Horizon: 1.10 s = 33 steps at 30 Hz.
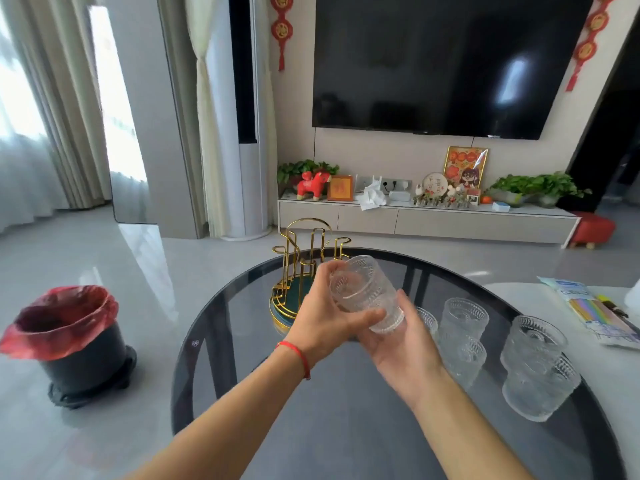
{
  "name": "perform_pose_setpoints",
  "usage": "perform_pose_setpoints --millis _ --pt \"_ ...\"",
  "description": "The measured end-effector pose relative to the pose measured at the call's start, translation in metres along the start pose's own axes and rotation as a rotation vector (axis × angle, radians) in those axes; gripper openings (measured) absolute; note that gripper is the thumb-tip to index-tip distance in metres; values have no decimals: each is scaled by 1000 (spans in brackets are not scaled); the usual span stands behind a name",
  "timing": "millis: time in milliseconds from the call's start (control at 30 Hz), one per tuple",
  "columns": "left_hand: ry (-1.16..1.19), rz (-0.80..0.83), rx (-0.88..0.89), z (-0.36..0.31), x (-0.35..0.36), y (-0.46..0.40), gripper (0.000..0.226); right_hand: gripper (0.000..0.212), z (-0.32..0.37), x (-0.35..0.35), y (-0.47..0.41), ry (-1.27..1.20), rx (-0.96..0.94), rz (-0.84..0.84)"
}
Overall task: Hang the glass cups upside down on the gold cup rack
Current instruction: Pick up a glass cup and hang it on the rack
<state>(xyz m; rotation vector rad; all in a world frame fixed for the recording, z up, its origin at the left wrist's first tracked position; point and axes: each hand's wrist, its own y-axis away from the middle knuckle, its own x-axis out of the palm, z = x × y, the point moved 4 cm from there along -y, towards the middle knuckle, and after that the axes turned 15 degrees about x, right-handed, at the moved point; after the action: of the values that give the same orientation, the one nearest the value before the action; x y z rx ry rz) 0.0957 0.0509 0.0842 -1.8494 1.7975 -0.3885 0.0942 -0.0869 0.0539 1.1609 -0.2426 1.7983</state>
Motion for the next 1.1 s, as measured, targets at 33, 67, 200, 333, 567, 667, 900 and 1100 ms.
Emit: perform_pose_setpoints --millis 33,67,200,333,567,667,900,1100 --pt "-34 14 19 0 -5 -4 99 58 12 4 -6 19 -64 -58" --pt "-79 13 52 -1 -13 -6 105 55 27 7 -12 50 -138 -134" --pt "-466 -144 239 3 -66 -20 86 55 107 31 -31 387 -466 -407" --pt "-725 -85 129 26 -87 -43 65 60 158 78 -69 757 -635 -529" --pt "-639 -83 38 65 -85 -57 86 71 176 127 -156 1211 -699 -663" --pt "-659 -147 62 72 -88 -61 81 62 179 138 -185 1280 -687 -667" --pt "-671 -176 99 80 -90 -60 78 75 168 135 -225 1534 -568 -644" --pt "-714 -83 94 81 -91 -61 81 67 153 114 -238 1561 -352 -609"
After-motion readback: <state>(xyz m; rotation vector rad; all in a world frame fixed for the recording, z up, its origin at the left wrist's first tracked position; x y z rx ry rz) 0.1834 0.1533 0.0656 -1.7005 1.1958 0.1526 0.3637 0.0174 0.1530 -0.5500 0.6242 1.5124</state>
